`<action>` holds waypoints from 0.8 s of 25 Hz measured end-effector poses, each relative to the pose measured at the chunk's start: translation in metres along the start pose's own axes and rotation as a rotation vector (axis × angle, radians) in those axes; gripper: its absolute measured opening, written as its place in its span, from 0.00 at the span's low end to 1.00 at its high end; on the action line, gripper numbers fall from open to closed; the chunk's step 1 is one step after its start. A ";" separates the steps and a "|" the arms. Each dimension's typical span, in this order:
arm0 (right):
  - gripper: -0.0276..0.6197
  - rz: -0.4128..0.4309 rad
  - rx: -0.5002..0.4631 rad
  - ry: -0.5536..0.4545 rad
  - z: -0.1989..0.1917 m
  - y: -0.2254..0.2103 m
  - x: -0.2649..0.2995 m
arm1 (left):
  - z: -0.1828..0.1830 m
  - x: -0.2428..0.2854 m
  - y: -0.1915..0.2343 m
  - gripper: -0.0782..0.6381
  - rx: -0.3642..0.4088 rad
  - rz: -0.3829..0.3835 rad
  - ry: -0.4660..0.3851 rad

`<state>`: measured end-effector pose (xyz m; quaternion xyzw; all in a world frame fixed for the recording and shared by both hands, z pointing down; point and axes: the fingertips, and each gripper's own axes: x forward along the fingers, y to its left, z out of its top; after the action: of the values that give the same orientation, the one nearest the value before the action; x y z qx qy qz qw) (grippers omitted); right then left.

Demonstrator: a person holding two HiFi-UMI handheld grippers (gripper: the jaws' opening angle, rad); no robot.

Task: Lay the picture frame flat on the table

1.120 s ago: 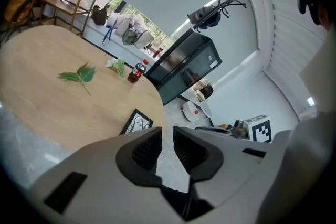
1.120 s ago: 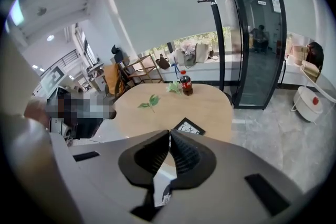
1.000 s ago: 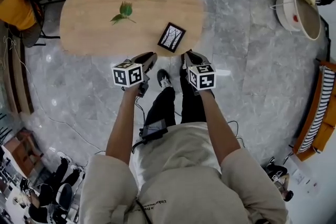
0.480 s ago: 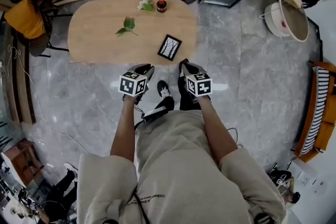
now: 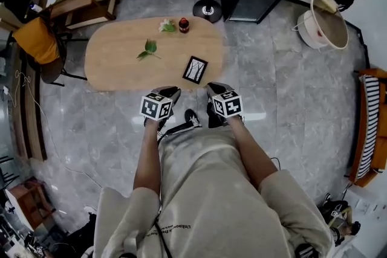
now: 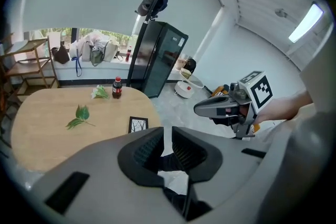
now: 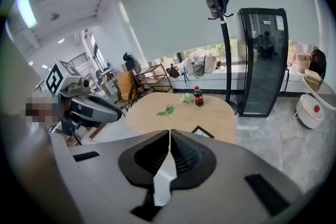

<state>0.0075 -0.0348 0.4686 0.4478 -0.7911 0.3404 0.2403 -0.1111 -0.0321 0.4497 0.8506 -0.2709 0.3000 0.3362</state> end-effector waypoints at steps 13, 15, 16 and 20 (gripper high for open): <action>0.10 0.017 0.029 -0.047 0.004 -0.004 -0.018 | 0.012 -0.003 -0.021 0.14 -0.026 0.000 -0.066; 0.10 -0.005 0.013 -0.049 -0.001 -0.006 -0.020 | 0.014 -0.002 -0.024 0.14 -0.015 -0.002 -0.065; 0.10 -0.020 -0.010 -0.043 -0.003 -0.008 -0.020 | 0.014 -0.001 -0.025 0.14 -0.008 -0.004 -0.062; 0.09 -0.037 -0.043 -0.032 -0.005 -0.010 -0.018 | 0.008 0.002 -0.028 0.14 0.010 -0.011 -0.048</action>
<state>0.0252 -0.0243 0.4629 0.4623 -0.7937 0.3116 0.2435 -0.0884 -0.0211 0.4351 0.8608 -0.2726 0.2789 0.3269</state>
